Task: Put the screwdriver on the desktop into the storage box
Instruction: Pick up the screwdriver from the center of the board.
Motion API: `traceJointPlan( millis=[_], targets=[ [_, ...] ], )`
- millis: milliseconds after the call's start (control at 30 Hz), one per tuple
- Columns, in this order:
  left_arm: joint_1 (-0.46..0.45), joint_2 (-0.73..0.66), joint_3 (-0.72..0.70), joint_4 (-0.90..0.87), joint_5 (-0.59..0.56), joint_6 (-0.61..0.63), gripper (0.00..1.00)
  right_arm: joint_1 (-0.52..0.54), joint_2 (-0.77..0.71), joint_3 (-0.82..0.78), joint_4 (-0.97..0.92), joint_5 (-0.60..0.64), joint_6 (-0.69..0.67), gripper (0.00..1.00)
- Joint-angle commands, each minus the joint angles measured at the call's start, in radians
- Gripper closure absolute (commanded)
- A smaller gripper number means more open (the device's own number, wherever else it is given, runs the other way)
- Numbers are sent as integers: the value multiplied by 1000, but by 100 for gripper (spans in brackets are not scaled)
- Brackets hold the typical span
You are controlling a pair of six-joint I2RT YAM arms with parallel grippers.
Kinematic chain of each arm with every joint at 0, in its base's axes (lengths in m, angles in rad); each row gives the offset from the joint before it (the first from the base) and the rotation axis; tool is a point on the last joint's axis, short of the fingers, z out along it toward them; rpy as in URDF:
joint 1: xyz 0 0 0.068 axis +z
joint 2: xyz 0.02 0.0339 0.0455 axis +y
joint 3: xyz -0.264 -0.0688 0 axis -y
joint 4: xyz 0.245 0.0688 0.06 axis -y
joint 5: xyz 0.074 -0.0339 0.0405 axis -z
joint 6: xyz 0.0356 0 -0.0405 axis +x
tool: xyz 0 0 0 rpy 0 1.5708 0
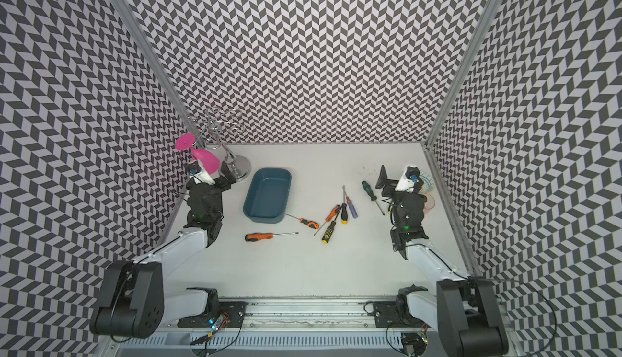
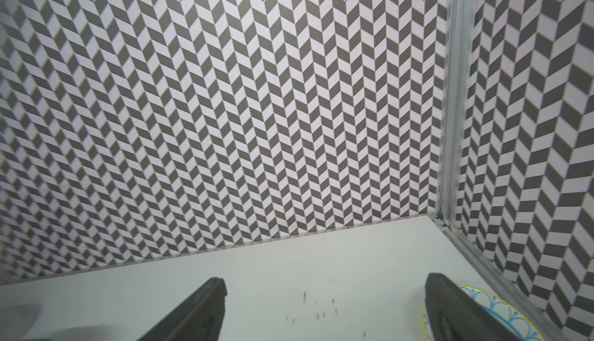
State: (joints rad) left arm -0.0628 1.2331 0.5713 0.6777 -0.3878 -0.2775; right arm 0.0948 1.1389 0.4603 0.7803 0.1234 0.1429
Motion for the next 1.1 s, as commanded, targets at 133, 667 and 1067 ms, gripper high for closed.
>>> traceJointPlan(
  millis=[133,667,1067],
  targets=[
    [63,-125,79,-414,197,-504,2,-12,-46,114,-422,-42,597,1],
    [-94,-446,-125,-832,533,-498,26,153,35,224,-753,-482,371,23],
    [-404,-399,-139,-846,518,-444,43,274,70,78,-819,-464,316,40]
  ],
)
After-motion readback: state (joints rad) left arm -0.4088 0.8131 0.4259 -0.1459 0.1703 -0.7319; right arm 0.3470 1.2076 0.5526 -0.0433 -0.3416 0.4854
